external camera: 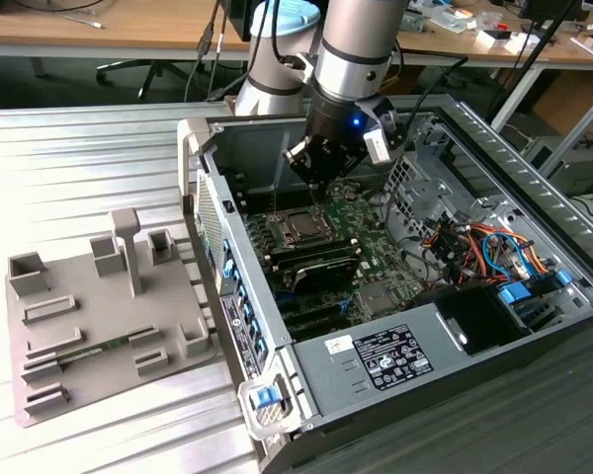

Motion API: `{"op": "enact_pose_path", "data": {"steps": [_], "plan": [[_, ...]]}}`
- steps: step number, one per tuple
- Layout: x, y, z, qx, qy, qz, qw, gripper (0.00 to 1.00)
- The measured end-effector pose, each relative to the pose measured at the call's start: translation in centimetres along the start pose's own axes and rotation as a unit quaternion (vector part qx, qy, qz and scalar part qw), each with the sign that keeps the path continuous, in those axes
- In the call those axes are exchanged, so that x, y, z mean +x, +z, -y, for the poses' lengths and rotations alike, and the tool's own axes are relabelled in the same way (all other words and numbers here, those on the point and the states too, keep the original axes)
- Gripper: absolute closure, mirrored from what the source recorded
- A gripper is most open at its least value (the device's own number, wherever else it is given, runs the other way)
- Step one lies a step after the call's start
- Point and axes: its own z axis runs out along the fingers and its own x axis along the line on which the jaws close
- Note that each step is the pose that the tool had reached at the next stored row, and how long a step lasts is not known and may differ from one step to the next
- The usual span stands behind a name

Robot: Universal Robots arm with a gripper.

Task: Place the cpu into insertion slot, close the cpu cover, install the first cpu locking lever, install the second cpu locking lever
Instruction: 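Install the first cpu locking lever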

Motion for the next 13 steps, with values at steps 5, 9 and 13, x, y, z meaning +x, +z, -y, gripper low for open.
{"op": "enact_pose_path", "data": {"steps": [5,9,13], "plan": [[1.16,-0.06,-0.08,0.0001,0.0,0.0007,1.0,0.89],[1.6,-0.08,-0.11,0.0,0.0,0.0009,1.0,0.89],[2.11,-0.1,-0.15,0.0001,0.0,0.0011,1.0,0.89]]}}
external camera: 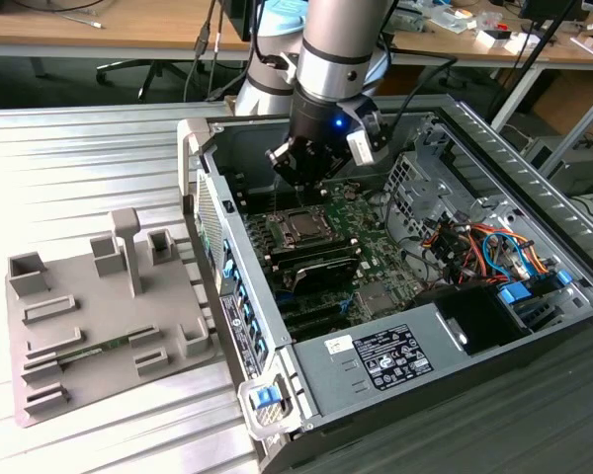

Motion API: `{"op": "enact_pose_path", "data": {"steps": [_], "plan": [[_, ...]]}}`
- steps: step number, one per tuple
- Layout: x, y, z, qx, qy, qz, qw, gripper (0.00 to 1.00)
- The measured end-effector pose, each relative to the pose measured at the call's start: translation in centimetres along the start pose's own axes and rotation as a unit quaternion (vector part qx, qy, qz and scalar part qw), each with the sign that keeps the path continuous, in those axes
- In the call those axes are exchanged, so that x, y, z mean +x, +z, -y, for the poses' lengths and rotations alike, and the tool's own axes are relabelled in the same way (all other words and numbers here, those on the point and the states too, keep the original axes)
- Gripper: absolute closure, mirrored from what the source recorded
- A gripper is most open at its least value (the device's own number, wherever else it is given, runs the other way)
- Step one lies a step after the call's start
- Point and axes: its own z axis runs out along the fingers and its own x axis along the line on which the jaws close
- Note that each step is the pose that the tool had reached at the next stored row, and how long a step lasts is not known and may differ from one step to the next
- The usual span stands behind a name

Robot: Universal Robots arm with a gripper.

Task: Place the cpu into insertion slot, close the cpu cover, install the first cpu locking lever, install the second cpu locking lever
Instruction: 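Install the first cpu locking lever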

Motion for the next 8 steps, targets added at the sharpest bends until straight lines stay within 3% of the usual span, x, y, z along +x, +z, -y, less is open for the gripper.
{"op": "enact_pose_path", "data": {"steps": [8], "plan": [[1.0,-0.05,-0.08,0.0,0.0,0.0005,1.0,0.89]]}}
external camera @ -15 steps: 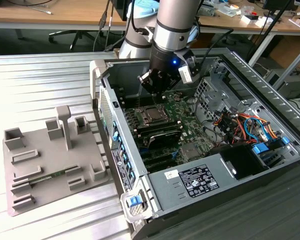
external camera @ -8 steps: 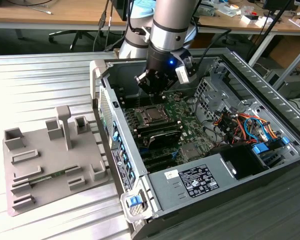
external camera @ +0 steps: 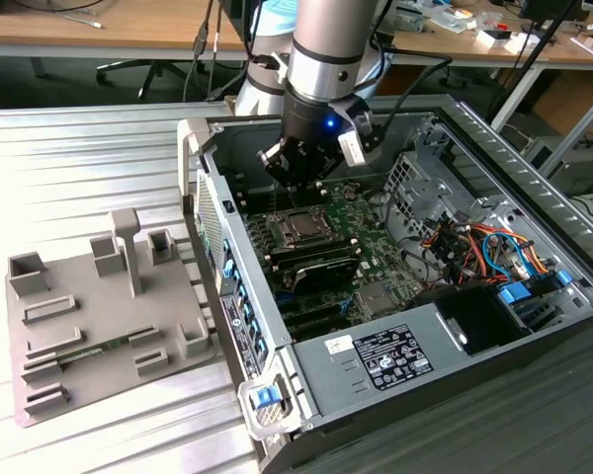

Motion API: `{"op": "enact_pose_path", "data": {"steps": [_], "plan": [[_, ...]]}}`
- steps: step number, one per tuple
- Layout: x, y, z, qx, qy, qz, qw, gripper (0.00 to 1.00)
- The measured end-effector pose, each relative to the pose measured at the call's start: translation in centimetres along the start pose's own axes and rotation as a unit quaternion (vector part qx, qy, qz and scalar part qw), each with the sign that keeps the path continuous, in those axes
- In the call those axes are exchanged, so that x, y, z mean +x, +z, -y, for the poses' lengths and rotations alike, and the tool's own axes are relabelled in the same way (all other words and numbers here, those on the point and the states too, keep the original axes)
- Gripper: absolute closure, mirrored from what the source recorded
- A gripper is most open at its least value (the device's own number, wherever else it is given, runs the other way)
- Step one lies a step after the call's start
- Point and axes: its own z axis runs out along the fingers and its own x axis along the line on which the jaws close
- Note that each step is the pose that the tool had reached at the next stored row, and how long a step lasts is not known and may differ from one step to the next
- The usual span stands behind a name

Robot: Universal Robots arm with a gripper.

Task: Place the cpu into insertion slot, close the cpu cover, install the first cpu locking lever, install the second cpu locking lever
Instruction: 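Install the first cpu locking lever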

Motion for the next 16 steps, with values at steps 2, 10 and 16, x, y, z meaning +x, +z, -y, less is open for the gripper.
{"op": "enact_pose_path", "data": {"steps": [2,10,16], "plan": [[0.2,-0.02,-0.02,0.0,0.0,0.0,1.0,0.89],[1.02,-0.16,-0.09,0.0001,0.0,0.0007,1.0,0.89],[1.13,-0.17,-0.11,0.0,0.0,0.0005,1.0,0.89]]}}
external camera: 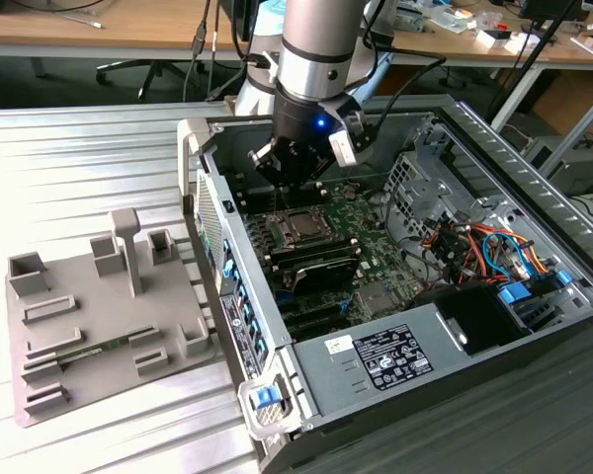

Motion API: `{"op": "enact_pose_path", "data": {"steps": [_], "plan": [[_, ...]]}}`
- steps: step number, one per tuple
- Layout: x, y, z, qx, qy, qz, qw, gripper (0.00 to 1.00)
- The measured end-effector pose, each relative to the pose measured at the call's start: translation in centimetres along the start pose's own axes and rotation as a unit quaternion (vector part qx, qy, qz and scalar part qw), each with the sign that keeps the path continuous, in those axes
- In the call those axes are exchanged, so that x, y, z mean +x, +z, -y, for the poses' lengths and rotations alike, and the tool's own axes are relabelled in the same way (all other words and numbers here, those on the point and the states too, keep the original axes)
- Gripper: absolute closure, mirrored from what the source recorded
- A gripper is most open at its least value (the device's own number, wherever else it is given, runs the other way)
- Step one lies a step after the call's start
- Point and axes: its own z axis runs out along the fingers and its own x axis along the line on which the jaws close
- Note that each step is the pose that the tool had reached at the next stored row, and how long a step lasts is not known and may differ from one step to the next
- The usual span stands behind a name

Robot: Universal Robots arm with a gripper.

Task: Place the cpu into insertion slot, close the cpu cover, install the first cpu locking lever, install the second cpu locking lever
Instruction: 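Install the first cpu locking lever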

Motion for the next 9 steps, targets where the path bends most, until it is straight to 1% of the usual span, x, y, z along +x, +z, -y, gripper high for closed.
{"op": "enact_pose_path", "data": {"steps": [1,2,3,4,5,6,9], "plan": [[0.0,0.0,0.0,0.0,0.0,-0.0014,1.0,0.89],[0.0,0.0,0.0,-0.0004,0.0,-0.0063,0.99998,0.89],[0.0,0.01,0.0,-0.0011,0.0,-0.0175,0.99985,0.89],[0.0,0.01,0.0,-0.0014,-0.001,-0.0259,0.99966,0.89],[-0.01,0.01,0.0,-0.0017,-0.001,-0.0316,0.9995,0.89],[0.0,0.0,0.0,-0.0017,-0.001,-0.0329,0.99946,0.89],[0.0,0.01,0.0,-0.0016,-0.001,-0.0329,0.99946,0.89]]}}
